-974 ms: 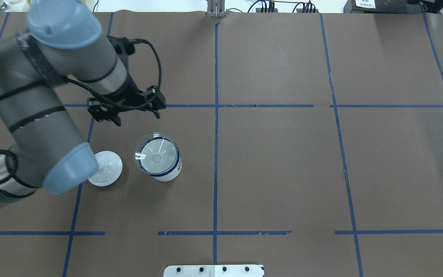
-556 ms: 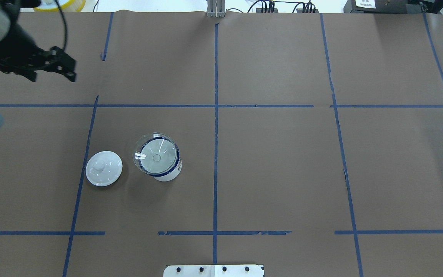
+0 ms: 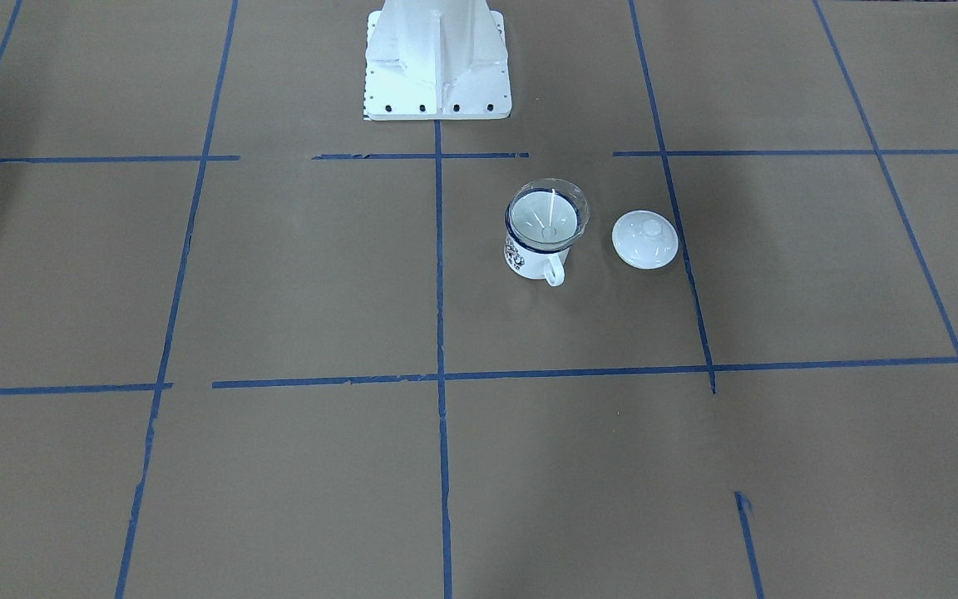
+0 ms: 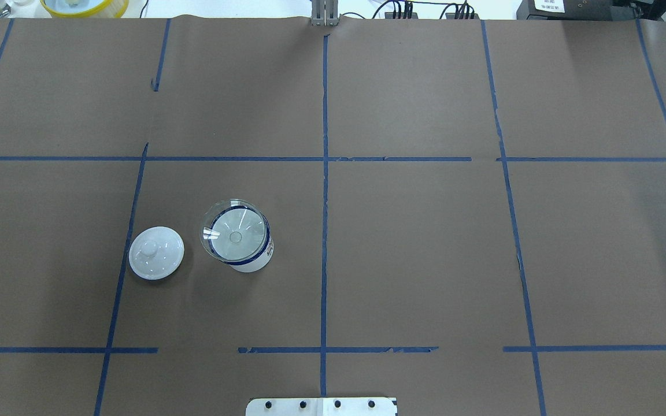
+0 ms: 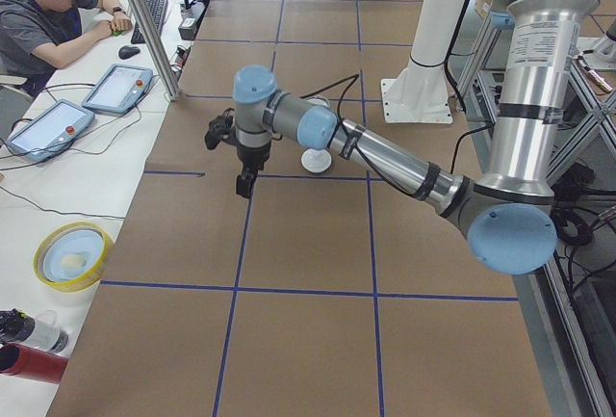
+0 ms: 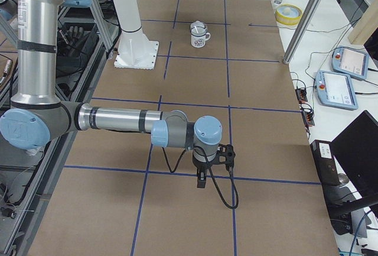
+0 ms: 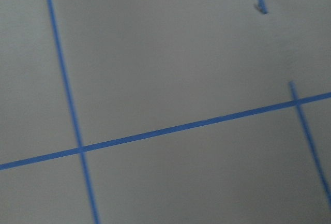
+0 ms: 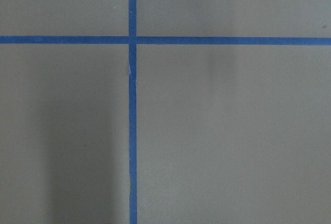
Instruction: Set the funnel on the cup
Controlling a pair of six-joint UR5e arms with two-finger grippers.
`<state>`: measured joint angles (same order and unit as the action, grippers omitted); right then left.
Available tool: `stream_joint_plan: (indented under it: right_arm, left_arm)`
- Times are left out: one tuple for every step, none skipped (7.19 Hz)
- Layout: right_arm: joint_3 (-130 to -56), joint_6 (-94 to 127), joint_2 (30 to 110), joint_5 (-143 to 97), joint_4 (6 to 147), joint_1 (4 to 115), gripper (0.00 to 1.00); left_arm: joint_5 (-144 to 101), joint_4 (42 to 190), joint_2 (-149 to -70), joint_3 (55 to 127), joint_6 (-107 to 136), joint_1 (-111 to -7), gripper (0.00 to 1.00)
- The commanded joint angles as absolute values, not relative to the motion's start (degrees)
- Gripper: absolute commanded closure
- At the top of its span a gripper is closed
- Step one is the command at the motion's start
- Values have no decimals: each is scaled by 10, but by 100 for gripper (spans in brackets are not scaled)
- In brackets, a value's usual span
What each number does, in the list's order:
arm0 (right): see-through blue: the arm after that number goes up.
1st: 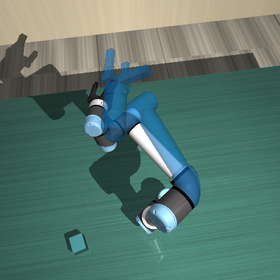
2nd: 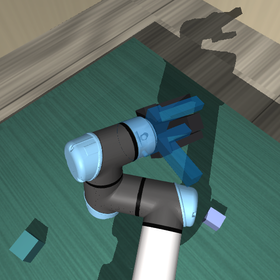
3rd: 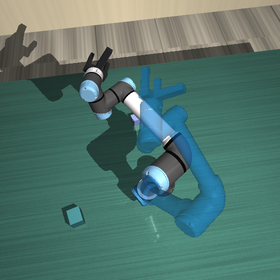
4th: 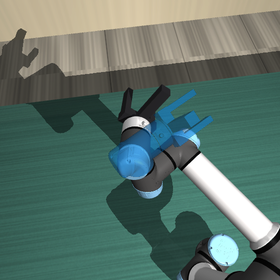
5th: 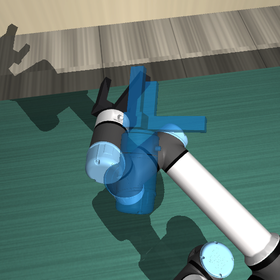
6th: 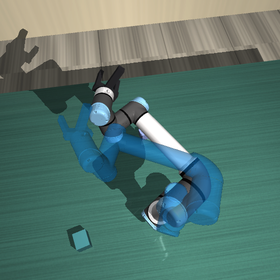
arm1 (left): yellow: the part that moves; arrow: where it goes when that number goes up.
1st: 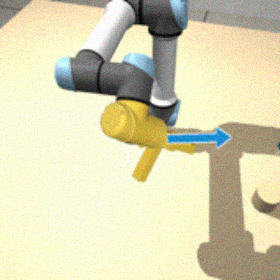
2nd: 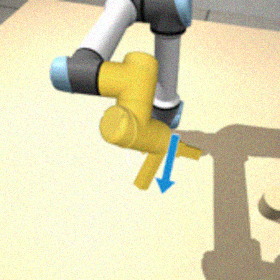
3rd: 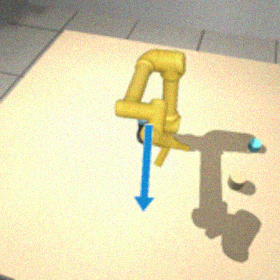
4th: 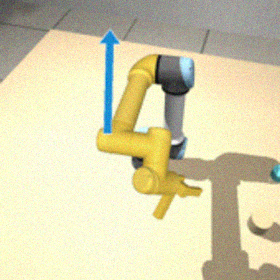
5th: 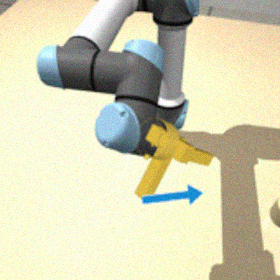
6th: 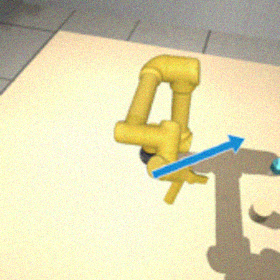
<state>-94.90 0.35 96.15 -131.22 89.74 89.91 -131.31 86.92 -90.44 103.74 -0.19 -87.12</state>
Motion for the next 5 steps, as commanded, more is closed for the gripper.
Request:
stream_joint_plan:
  right_arm:
    - [-948, 4, 962, -1312, 897, 899, 0]
    - [-949, 4, 962, -1312, 897, 899, 0]
    - [-948, 4, 962, -1312, 897, 899, 0]
    - [-949, 4, 962, -1312, 897, 899, 0]
    - [-949, 4, 962, -1312, 897, 899, 0]
  left_arm:
    - [-1318, 873, -871, 956, -35, -912, 0]
    - [-1325, 871, -877, 955, -33, -918, 0]
    - [-1345, 872, -869, 954, -35, -919, 0]
    - [-1357, 868, -870, 954, -33, -919, 0]
    - [-1357, 865, -874, 955, -30, -919, 0]
